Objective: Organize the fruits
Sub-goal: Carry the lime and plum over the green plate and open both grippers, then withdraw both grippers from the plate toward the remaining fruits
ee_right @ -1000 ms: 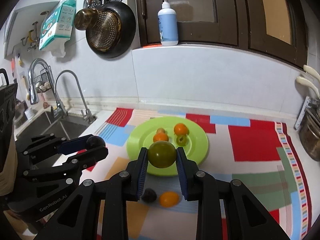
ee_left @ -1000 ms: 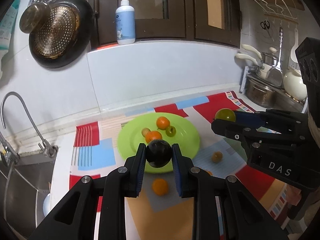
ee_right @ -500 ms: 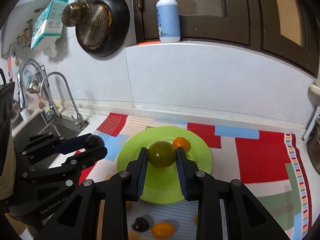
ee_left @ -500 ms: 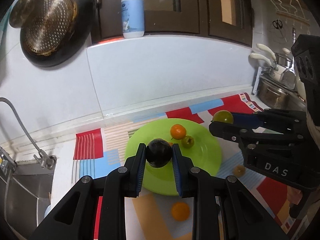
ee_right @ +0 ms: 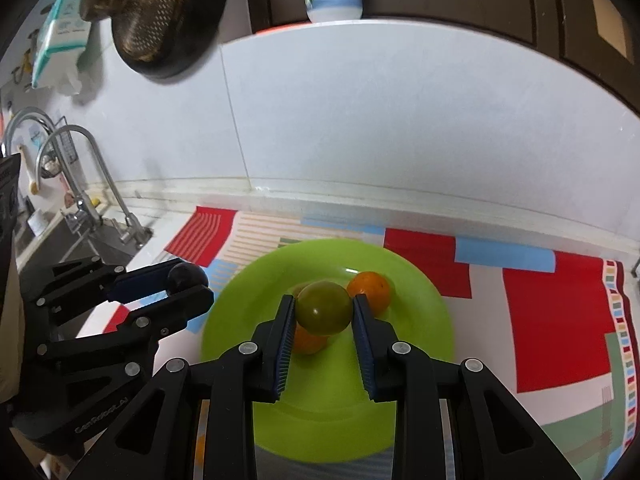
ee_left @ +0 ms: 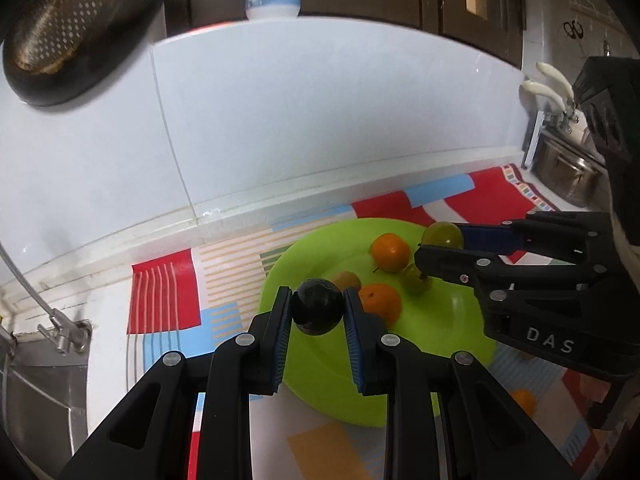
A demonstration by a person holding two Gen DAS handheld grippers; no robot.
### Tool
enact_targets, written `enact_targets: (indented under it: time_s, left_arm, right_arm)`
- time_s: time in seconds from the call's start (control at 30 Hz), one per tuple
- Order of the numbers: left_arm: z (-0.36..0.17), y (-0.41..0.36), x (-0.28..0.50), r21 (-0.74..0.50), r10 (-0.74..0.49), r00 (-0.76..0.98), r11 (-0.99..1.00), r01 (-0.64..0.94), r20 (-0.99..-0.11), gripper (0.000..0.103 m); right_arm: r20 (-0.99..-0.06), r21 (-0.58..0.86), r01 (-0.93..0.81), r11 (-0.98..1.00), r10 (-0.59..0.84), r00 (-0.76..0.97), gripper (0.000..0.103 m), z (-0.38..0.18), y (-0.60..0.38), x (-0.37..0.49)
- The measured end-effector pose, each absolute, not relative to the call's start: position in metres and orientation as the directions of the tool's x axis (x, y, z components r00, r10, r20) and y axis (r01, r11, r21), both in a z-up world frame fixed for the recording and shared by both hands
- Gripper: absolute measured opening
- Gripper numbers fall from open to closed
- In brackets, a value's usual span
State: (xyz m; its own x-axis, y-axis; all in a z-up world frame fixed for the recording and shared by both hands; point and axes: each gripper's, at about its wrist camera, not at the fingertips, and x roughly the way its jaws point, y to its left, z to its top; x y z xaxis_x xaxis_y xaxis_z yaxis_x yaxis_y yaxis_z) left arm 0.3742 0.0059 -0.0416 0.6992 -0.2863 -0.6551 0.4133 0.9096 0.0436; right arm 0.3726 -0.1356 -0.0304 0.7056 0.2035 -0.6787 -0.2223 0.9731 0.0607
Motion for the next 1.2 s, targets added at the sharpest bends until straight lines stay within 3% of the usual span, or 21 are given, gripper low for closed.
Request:
enact_targets:
  time_s: [0.37, 0.47, 0.53, 0.77, 0.83, 1.2]
  left_arm:
    - [-0.064, 0.003, 0.398, -0.001, -0.317, 0.649, 0.899, 0.439, -0.692, 0.027]
    - [-0.062, 0.003, 0.398, 0.007, -0.314, 0.657, 0.899, 0.437, -0.686, 0.038]
    - [-0.058, 0.003, 0.397, 0.010, -0.311, 0.663, 0.901, 0.433, -0.681, 0.039]
    - [-0.035, 0.009, 0.377, 0.032, -0.303, 0.700, 0.906, 0.422, -0.647, 0.049]
    - [-0.028, 0.010, 0.369, 0.042, -0.298, 0.713, 0.908, 0.416, -0.635, 0.057]
    - [0.004, 0.013, 0.314, 0.027, -0.307, 0.747, 0.917, 0.398, -0.589, 0.067]
  right_arm:
    - [-0.694, 0.057, -0.205, 0.977, 0.186, 0.696, 0.030, -0.048, -0.137, 0.393]
    - [-0.688, 0.060, -0.195, 0.979, 0.182, 0.702, 0.031, -0.048, -0.138, 0.394]
    - [-0.684, 0.059, -0.191, 0.980, 0.179, 0.707, 0.040, -0.047, -0.139, 0.393]
    - [-0.667, 0.065, -0.185, 0.981, 0.181, 0.723, 0.040, -0.035, -0.141, 0.375]
    - [-0.660, 0.066, -0.180, 0.981, 0.178, 0.729, 0.040, -0.031, -0.143, 0.366]
    - [-0.602, 0.054, -0.161, 0.985, 0.161, 0.782, 0.045, 0.003, -0.149, 0.311]
